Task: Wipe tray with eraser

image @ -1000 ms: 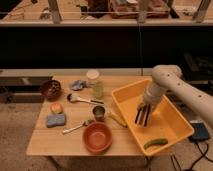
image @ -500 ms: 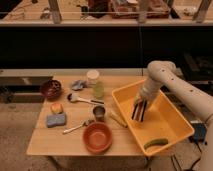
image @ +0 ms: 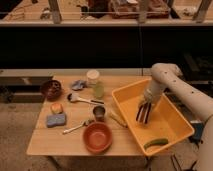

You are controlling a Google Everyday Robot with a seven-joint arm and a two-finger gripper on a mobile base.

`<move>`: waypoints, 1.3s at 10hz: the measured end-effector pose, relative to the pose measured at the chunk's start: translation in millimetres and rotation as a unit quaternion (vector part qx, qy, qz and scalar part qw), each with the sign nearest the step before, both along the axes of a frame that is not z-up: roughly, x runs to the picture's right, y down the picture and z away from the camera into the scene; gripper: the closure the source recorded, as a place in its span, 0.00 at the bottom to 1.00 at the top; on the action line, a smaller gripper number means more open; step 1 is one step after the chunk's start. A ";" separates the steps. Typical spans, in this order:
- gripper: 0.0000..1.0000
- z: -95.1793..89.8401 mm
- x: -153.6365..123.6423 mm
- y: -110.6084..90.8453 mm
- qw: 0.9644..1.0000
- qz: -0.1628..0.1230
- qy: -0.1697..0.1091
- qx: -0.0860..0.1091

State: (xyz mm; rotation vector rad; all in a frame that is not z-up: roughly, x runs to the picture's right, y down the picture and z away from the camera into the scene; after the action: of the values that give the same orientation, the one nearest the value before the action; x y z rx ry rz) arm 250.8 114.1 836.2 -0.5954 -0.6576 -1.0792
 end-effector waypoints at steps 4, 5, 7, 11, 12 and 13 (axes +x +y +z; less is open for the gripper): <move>0.56 9.0 30.9 27.9 0.999 0.021 0.022 -0.023; 0.56 2.1 33.3 37.4 0.999 0.021 0.019 -0.023; 0.56 -14.8 32.0 54.0 1.000 0.018 0.019 -0.018; 0.56 -56.2 10.4 69.4 1.000 -0.014 0.005 0.006; 0.56 -57.6 -2.4 73.9 1.000 -0.024 -0.004 0.005; 0.56 -59.0 -11.6 75.5 0.999 -0.030 -0.010 0.007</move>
State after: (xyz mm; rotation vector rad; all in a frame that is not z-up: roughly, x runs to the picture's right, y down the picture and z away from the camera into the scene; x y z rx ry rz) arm 239.3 189.6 777.2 -0.5960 -0.6533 -1.1470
